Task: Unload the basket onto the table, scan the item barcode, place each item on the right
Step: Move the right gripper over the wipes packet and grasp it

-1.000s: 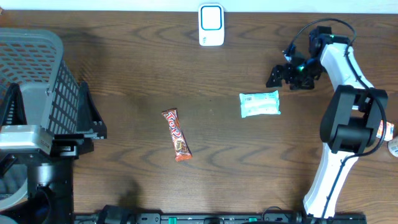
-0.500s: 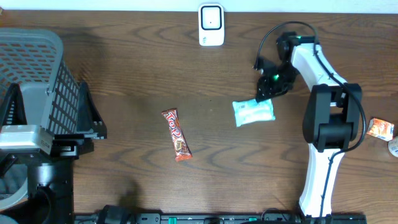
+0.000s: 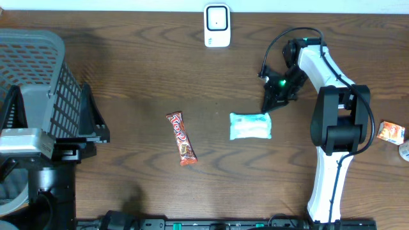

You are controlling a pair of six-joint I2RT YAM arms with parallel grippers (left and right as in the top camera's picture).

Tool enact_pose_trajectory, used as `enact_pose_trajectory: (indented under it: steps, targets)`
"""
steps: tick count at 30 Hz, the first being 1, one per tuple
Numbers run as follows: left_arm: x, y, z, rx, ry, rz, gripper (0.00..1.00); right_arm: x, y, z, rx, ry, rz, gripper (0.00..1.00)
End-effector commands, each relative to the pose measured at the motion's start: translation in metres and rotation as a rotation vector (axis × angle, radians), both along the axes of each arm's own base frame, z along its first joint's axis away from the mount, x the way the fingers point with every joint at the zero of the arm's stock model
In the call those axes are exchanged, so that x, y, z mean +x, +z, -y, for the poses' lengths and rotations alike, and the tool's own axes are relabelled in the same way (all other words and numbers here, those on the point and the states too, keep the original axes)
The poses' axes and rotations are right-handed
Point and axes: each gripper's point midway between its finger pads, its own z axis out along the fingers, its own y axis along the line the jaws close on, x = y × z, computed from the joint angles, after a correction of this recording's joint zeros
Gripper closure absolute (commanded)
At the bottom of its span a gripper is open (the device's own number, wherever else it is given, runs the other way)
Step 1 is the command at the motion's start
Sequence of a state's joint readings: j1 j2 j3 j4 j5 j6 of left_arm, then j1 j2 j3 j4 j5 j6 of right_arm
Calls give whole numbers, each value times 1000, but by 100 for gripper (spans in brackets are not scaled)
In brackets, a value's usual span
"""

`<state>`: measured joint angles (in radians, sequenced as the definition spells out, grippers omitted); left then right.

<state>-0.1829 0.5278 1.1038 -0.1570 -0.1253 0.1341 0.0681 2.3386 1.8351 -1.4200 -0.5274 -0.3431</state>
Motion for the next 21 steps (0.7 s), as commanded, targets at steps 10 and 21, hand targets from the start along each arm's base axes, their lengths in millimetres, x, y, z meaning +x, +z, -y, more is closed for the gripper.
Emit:
enact_pose_trajectory:
  steps: [10,21]
  targets:
    - [-3,1,0,4,-2,8,2,-22,61,-35,225,-109,-128,88]
    - [-3,1,-1,3,2,8,2,-68,35,-49,-249,71,-178,98]
